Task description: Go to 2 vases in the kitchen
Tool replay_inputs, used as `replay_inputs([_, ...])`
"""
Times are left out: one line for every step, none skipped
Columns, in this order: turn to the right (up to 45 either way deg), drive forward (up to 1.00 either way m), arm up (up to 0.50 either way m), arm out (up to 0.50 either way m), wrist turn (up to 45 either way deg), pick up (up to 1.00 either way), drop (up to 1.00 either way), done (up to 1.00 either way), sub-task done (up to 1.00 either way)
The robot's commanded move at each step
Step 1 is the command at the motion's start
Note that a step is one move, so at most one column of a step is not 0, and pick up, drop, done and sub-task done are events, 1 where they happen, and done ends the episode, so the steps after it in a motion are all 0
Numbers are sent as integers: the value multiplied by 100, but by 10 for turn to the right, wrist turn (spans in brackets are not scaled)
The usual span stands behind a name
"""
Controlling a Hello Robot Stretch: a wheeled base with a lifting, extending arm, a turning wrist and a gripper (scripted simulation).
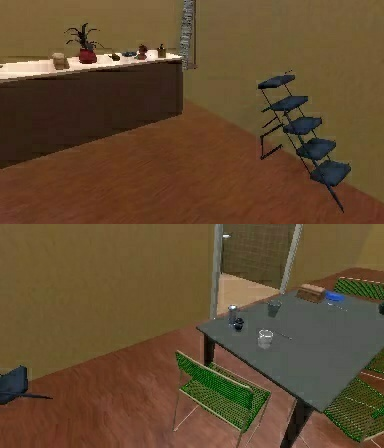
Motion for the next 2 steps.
replay_inputs([0, 100, 0, 0, 0, 0, 0, 0, 0])
replay_inputs([0, 100, 0, 0, 0, 0, 0, 0, 0])
